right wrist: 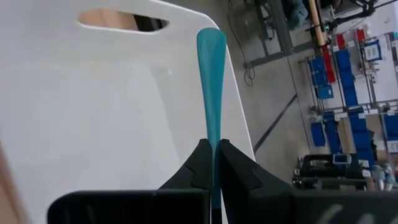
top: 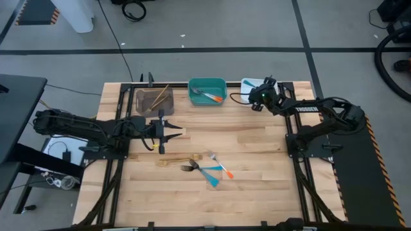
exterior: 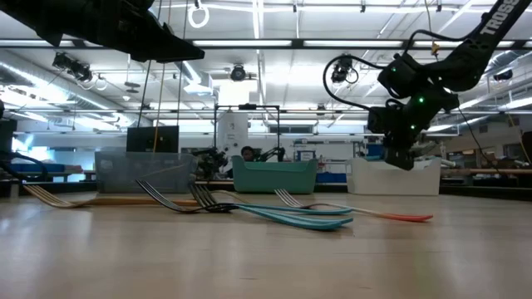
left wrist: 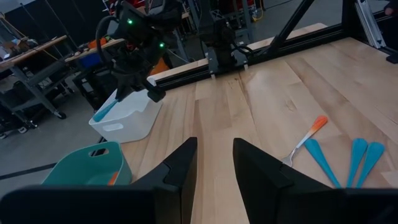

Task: Sort silverware by color (type)
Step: Put the blue fork into the white bin

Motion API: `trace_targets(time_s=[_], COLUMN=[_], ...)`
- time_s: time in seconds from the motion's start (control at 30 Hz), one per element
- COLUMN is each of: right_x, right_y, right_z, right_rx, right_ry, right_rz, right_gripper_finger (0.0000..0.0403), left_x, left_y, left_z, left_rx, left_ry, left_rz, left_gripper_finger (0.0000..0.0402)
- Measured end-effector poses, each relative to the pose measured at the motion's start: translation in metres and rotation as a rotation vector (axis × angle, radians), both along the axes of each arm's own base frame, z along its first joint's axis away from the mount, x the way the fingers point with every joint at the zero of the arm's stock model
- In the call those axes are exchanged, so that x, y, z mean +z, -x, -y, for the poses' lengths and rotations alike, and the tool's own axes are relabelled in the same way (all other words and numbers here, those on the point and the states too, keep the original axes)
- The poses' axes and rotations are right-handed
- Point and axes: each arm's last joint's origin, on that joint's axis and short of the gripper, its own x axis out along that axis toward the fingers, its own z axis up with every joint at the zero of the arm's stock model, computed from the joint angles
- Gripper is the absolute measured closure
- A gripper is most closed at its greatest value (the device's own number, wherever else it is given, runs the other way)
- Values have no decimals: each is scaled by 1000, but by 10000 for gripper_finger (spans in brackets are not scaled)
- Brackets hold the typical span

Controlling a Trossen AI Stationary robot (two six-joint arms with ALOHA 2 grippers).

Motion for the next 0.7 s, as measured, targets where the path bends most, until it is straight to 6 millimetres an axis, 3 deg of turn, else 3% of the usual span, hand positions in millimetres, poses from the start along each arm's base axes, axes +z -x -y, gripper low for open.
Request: trace_targets(time_s=[0.7], right_x=[-4], right_y=[19], right_z=[17], right_rx=[0], right_ry=[-108], right_rz=[96], right_gripper_finger=[384], left_x=[0], left_y=[0], left_z=[0], left_rx=[0], left_ry=[0], left_rz=[1], left_gripper_finger=[290])
